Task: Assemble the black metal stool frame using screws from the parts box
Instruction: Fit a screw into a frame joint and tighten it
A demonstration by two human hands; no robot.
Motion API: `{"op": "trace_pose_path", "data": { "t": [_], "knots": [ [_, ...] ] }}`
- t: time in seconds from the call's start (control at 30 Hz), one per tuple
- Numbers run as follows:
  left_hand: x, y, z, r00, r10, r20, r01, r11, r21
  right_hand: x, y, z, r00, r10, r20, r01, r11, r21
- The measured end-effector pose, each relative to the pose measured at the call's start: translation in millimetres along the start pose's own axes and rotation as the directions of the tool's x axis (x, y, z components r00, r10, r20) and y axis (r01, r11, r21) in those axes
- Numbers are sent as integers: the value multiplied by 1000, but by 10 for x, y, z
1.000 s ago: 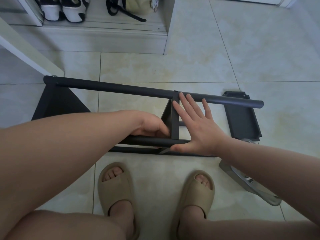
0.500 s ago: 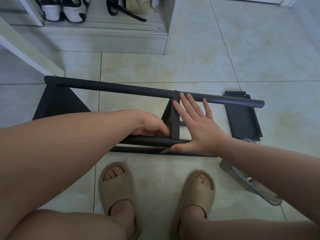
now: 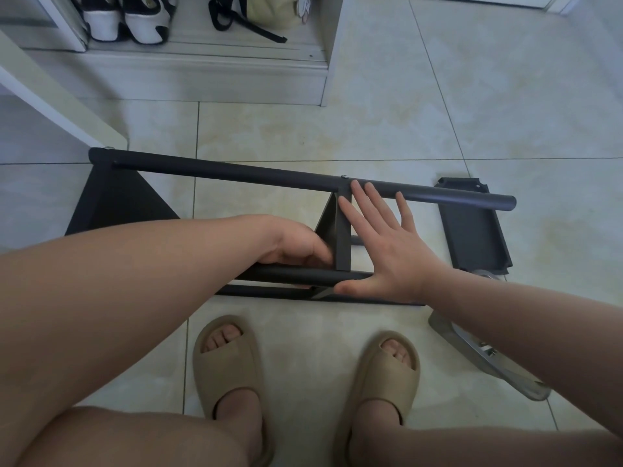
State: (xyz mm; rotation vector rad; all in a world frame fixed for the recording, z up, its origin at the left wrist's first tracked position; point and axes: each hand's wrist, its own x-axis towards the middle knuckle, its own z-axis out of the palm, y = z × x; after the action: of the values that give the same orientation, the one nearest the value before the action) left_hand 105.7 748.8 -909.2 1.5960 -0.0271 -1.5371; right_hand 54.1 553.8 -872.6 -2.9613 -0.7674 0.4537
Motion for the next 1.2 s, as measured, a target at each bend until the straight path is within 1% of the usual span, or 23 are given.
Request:
{"op": "trace_pose_path", "data": {
  "t": [0.1,0.17,0.33,0.5,0.73,0.9,1.03,1.1,1.2],
  "knots": [
    [-6,-16,-24,998,-2,59,5,998,-61,0,-2,-4,1000,2,5,-2,1000,-3],
    [-2,-19,-30,997,-15,71,21,995,-93,1,-3,-7,1000,2,8,-2,1000,-1],
    [46,-15,0,999,-33,-35,33,999,-20,0,-1,-11,1000,1,10,-1,1000,-3],
    [12,6,-4,999,-28,29,29,999,-33,1,-2,-6,1000,1,5,-1,1000,-3],
    [0,-12,-34,997,-4,74,9,998,-57,3,4,4,1000,-3,-4,3,1000,1],
    [20,-36,-46,997,38,72,-32,996,-86,5,13,10,1000,-5,-12,5,1000,1],
    [47,-45,-41,1000,-6,27,6,1000,-23,5,10,18,1000,-5,-15,5,1000,1],
    [33,-32,-43,998,-34,43,35,999,-19,6,9,20,1000,-5,-18,5,1000,2],
    [6,-15,-56,998,-35,59,37,999,-32,6,13,21,1000,-6,-25,6,1000,5]
  ]
}}
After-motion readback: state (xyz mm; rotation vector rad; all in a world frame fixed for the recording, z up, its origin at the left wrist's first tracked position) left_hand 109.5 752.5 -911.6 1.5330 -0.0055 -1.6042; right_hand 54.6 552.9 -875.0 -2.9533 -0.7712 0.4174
